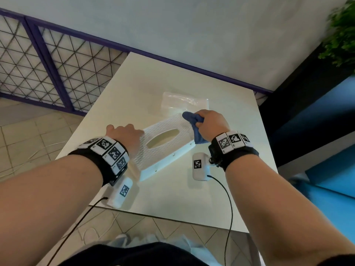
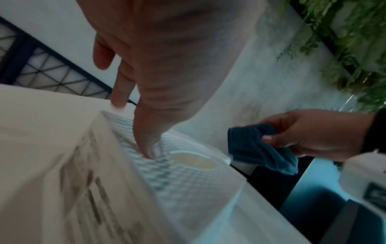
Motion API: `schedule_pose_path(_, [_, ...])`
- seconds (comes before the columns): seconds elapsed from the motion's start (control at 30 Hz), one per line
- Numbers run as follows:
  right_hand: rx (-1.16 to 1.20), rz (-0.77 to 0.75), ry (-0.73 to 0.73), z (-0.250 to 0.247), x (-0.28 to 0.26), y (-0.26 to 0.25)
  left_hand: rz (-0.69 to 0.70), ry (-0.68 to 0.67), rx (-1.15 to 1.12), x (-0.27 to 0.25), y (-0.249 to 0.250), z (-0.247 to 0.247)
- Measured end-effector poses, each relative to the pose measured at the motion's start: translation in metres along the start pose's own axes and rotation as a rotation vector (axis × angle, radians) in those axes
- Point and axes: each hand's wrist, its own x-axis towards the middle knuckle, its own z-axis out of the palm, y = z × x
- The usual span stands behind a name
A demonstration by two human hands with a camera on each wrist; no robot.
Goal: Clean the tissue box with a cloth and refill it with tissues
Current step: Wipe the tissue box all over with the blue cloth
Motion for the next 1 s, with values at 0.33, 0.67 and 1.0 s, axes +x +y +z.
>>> schedule_pose_path(0.33, [-0.196,-0.091,-0.22,0.091,-0.007,-0.101,-0.031,0.04,-0.203,0.011,-0.013,0.007])
schedule_pose_path(0.67, [-0.211,-0.094,-0.143,0.066,0.012,-0.056,-0.056,-0.034,-0.191,0.017,-0.023,0.012])
schedule_pose_path(1.0, [-0.267,-0.215,-0.301,0.089,-0.028,-0.119,-0.023,0.046,-0.176,0.014,-0.021,0.018])
